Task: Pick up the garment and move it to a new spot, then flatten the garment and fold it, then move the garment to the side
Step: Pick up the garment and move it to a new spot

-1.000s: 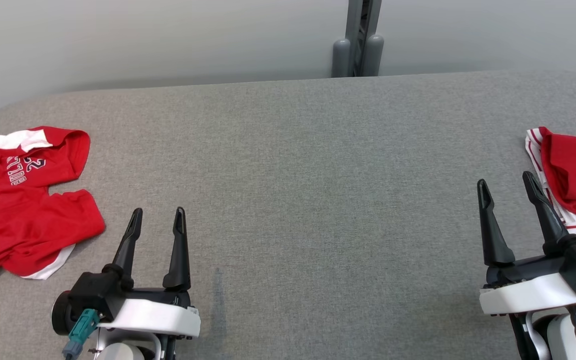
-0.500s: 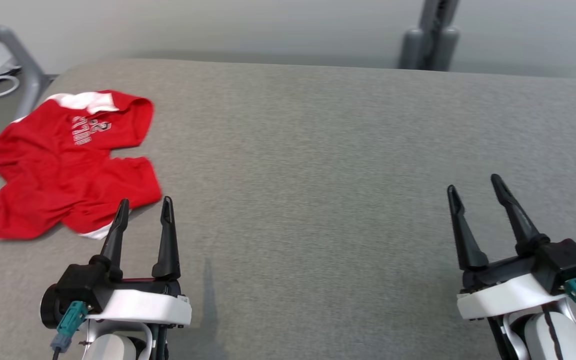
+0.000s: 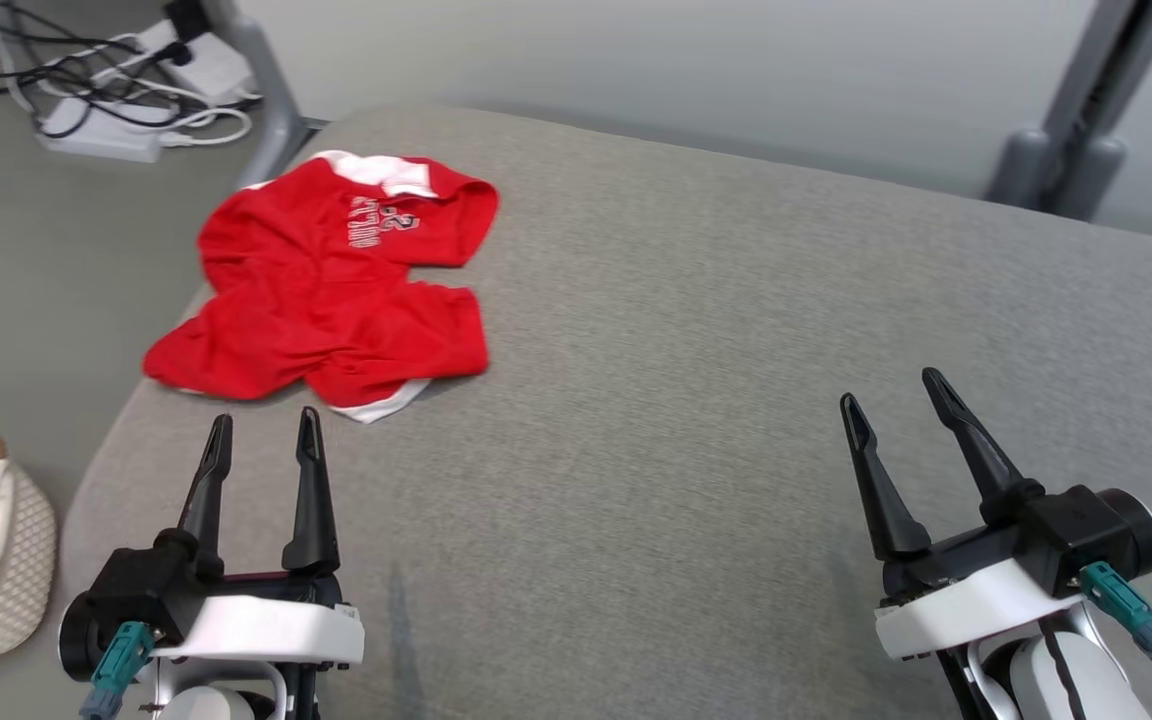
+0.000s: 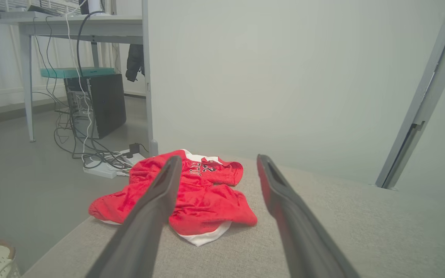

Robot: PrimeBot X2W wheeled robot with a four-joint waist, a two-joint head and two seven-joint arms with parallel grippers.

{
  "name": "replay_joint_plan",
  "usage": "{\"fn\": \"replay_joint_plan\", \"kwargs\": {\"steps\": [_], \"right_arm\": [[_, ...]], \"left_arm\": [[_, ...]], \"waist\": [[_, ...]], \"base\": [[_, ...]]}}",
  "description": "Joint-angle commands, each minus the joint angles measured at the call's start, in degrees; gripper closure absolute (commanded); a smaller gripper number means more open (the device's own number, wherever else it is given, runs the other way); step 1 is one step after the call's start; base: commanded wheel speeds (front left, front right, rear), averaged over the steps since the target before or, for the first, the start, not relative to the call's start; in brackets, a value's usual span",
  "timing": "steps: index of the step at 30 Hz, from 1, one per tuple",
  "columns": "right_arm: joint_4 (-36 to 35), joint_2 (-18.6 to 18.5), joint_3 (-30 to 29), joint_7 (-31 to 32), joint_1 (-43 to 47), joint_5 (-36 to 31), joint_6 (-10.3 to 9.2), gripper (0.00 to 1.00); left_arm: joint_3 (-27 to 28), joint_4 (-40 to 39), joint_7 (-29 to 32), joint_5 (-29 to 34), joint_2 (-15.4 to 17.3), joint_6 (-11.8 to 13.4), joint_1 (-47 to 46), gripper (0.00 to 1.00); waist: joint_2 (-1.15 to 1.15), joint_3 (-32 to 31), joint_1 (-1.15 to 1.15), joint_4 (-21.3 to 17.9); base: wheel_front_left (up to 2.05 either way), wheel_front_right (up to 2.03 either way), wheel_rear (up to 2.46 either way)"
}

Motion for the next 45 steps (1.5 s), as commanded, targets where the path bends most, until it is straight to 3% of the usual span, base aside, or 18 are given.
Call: {"fn": "replay_joint_plan", "kwargs": {"steps": [1, 10, 20, 22, 32, 45], "right_arm": [[0.11, -0.31, 0.04, -0.09, 0.28, 0.30, -0.04, 0.00], [0.70, 0.10, 0.98, -0.08, 0.87, 0.59, -0.04, 0.00], [0.84, -0.05, 1.54, -0.08, 0.78, 0.64, -0.04, 0.00], [0.72, -0.22, 1.75, -0.08, 0.44, 0.62, -0.04, 0.00], [-1.11, -2.62, 2.15, 0.36, -2.09, -1.28, -0.04, 0.00], [-10.03, -6.95, 2.50, 5.52, -5.26, -4.92, -0.04, 0.00]], "left_arm": [[0.34, -0.15, -0.16, 0.39, 0.20, 0.01, 0.57, 0.00], [0.91, -0.19, -0.16, -0.16, 0.19, 0.09, 1.91, 0.00], [1.11, -0.45, -0.16, -1.03, 0.20, 0.62, 1.99, 0.00], [1.59, 0.00, -0.16, -4.00, 0.23, 0.79, 1.77, 0.00], [2.63, 7.87, 0.14, -3.88, 0.89, -2.00, -4.73, 0.00], [3.04, 21.84, 13.33, -7.75, 7.96, -7.14, -24.36, 0.00]], "waist": [[0.00, -0.91, 0.00, 2.13], [0.00, -1.81, 0.00, 5.48], [0.00, -1.45, 0.00, 4.95], [0.00, -1.02, 0.00, 4.54], [0.00, 5.00, 0.00, 1.15], [0.00, 15.13, 0.00, -3.96]], "base": [[0.00, 0.00, 0.00], [0.00, 0.00, 0.00], [0.00, 0.00, 0.00], [0.00, 0.00, 0.00], [0.00, 0.00, 0.00], [0.00, 0.00, 0.00]]}}
